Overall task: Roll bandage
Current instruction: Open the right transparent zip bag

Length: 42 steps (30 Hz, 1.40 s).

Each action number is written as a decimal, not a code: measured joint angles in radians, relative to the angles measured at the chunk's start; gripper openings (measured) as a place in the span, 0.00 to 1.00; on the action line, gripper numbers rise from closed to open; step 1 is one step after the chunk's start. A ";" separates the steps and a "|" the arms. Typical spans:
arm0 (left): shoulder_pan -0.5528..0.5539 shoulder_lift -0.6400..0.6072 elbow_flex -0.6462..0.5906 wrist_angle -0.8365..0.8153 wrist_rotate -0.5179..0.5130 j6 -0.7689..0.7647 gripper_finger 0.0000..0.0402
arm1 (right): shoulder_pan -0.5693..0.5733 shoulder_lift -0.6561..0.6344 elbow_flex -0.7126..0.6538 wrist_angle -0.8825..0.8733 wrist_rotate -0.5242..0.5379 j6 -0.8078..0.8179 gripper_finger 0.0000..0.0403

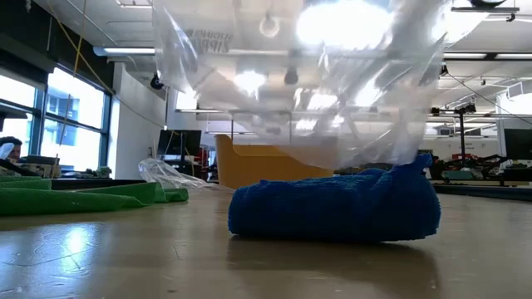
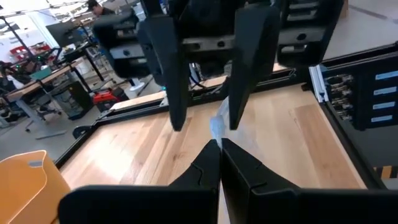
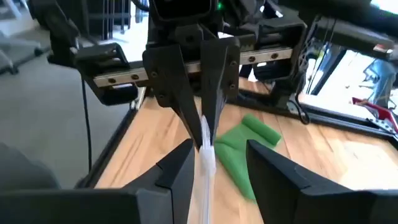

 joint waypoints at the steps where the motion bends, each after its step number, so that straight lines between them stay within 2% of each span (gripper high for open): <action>1: 0.000 0.000 0.000 0.000 0.000 -0.003 0.00 | -0.001 0.001 0.020 -0.032 -0.014 0.007 0.34; 4: 0.002 0.000 0.000 0.000 0.000 -0.003 0.00 | -0.005 0.002 0.078 -0.123 -0.034 0.045 0.33; 8: 0.004 0.000 0.000 0.009 0.000 -0.003 0.00 | -0.013 0.003 0.122 -0.233 -0.054 0.092 0.25; 16: 0.007 0.000 0.000 0.014 0.000 -0.003 0.00 | -0.024 0.004 0.122 -0.240 -0.070 0.099 0.12; 25: 0.009 0.000 0.000 0.018 0.000 -0.003 0.00 | -0.024 0.004 0.120 -0.310 -0.098 0.091 0.10; 29: 0.006 0.000 0.000 0.035 0.000 0.013 0.00 | -0.006 0.004 0.120 -0.325 -0.057 0.090 0.09; 35: 0.005 0.000 0.000 0.036 0.001 0.014 0.00 | 0.017 0.004 0.120 -0.325 -0.015 0.082 0.02; 38: 0.005 0.000 0.000 0.035 0.000 0.014 0.00 | 0.018 0.004 0.120 -0.325 -0.015 0.082 0.04; 42: 0.005 0.000 0.000 0.036 0.015 0.013 0.00 | 0.011 0.004 0.120 -0.316 -0.016 0.112 0.18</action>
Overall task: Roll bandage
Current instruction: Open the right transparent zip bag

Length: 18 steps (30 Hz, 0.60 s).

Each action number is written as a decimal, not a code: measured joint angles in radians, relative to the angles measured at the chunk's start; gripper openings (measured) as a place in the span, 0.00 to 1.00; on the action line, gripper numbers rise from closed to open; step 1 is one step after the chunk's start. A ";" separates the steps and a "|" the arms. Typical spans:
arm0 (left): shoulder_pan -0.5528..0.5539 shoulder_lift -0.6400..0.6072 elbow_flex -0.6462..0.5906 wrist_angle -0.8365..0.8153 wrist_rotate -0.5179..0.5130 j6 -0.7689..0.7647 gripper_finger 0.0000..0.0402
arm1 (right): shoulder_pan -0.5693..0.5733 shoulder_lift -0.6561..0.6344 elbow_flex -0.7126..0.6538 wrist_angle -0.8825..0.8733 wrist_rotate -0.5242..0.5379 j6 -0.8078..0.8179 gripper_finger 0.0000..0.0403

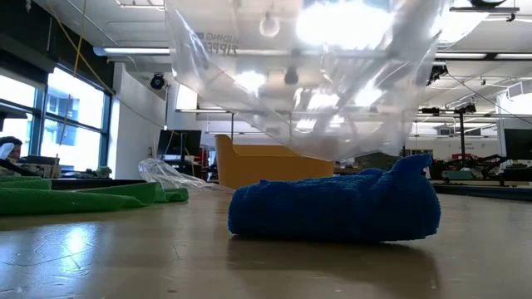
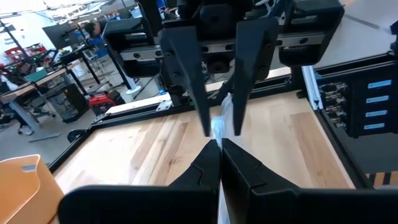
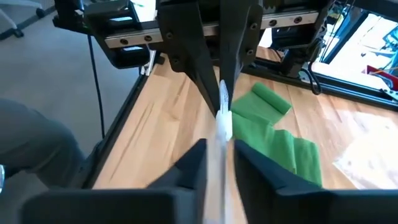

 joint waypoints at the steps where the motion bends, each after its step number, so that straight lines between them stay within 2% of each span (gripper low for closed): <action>1: 0.000 0.000 0.000 0.000 0.002 -0.001 0.00 | -0.002 0.000 0.000 0.000 -0.001 0.004 0.22; 5: 0.000 0.000 0.000 0.000 0.004 -0.008 0.00 | -0.014 0.000 0.000 0.027 -0.001 0.005 0.33; 8: 0.000 0.000 0.000 0.001 0.004 -0.009 0.00 | -0.023 0.000 0.000 0.075 -0.001 0.004 0.34; 13: 0.000 0.000 0.000 -0.001 0.003 -0.019 0.00 | -0.028 0.028 0.001 0.128 -0.009 -0.031 0.27; 18: 0.000 -0.002 -0.001 0.001 0.001 -0.019 0.00 | -0.023 0.045 0.001 0.141 -0.002 -0.052 0.12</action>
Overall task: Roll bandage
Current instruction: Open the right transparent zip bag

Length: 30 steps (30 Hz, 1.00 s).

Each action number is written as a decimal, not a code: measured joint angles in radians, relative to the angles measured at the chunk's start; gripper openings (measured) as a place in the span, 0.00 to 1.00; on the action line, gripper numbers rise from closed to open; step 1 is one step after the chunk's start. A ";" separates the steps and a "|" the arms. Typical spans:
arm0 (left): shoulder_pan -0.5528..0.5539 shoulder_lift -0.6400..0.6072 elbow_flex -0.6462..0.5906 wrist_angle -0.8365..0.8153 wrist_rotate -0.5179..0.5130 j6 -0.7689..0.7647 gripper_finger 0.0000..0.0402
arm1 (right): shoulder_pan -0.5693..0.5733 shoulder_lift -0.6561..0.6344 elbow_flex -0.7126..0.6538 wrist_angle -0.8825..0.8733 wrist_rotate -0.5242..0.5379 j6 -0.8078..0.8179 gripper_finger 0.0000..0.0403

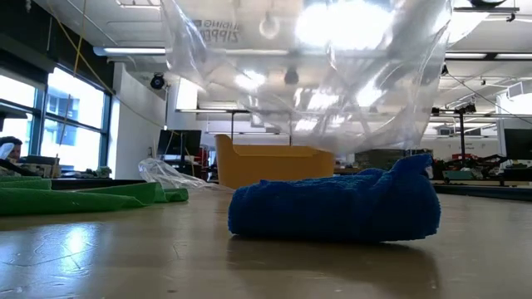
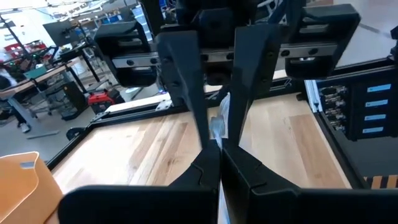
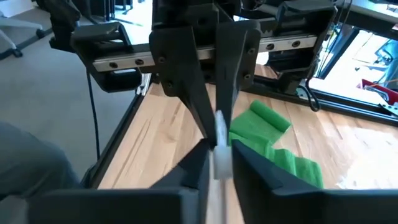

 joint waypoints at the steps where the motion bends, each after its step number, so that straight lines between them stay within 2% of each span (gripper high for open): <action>1: 0.000 0.000 0.000 -0.001 -0.001 0.000 0.00 | 0.003 0.000 0.000 0.000 0.001 -0.001 0.09; 4: 0.000 0.000 0.000 0.000 0.007 0.001 0.00 | 0.012 0.000 0.000 0.000 0.015 -0.003 0.03; 9: -0.005 0.000 0.001 -0.002 0.005 0.003 0.00 | 0.027 0.000 0.000 -0.004 0.035 0.029 0.07; 16: -0.027 0.000 0.002 0.002 0.002 0.029 0.00 | 0.049 -0.015 0.000 -0.030 0.038 0.031 0.05; 30: -0.083 -0.041 0.001 -0.056 -0.031 0.072 0.00 | 0.107 -0.082 0.002 -0.321 0.065 0.272 0.05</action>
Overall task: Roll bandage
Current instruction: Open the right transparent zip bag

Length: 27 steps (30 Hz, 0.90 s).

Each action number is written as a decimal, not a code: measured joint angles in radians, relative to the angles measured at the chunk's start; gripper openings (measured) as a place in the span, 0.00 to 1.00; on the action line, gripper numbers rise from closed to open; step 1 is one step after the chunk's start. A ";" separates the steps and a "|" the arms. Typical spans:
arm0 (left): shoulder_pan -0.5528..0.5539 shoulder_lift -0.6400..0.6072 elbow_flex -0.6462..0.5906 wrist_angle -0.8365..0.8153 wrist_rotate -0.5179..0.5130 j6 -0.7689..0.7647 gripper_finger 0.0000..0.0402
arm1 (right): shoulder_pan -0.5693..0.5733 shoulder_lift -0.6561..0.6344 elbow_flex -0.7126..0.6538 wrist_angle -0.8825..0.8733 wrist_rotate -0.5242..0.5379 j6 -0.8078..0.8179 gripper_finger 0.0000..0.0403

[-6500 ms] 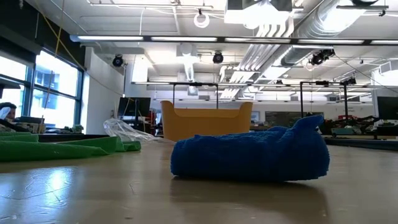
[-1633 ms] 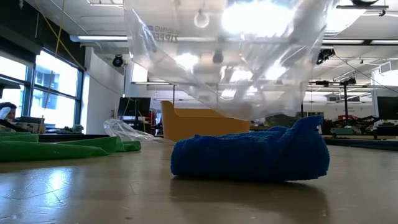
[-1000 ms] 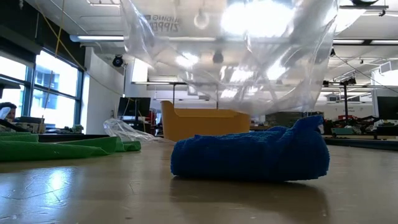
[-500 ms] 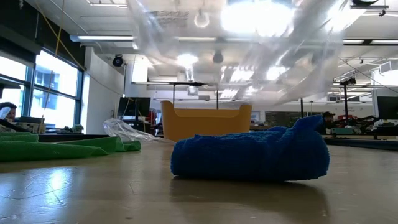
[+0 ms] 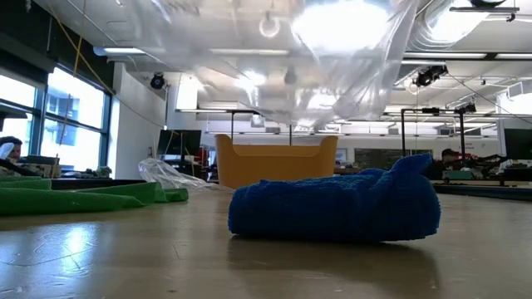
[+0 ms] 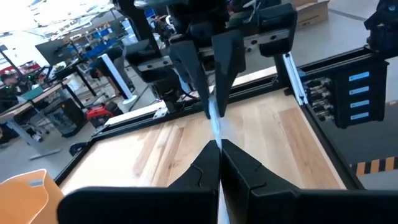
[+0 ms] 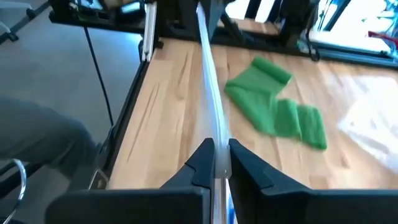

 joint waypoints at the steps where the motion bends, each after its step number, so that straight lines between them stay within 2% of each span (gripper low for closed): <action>1: -0.002 -0.003 0.000 -0.006 -0.002 0.001 0.00 | 0.006 0.000 0.000 -0.019 0.000 0.021 0.05; 12: -0.004 -0.006 0.000 -0.046 0.003 -0.054 0.00 | 0.048 -0.011 0.000 -0.155 -0.011 0.152 0.05; 17: 0.000 -0.007 0.000 -0.045 0.009 -0.054 0.00 | 0.046 -0.014 0.000 -0.168 -0.014 0.145 0.06; 24: -0.001 -0.009 0.000 -0.049 0.019 -0.078 0.00 | 0.050 -0.031 -0.004 -0.286 -0.028 0.227 0.16; 27: 0.003 -0.009 0.000 -0.049 0.035 -0.080 0.00 | 0.056 -0.063 -0.004 -0.281 -0.026 0.240 0.21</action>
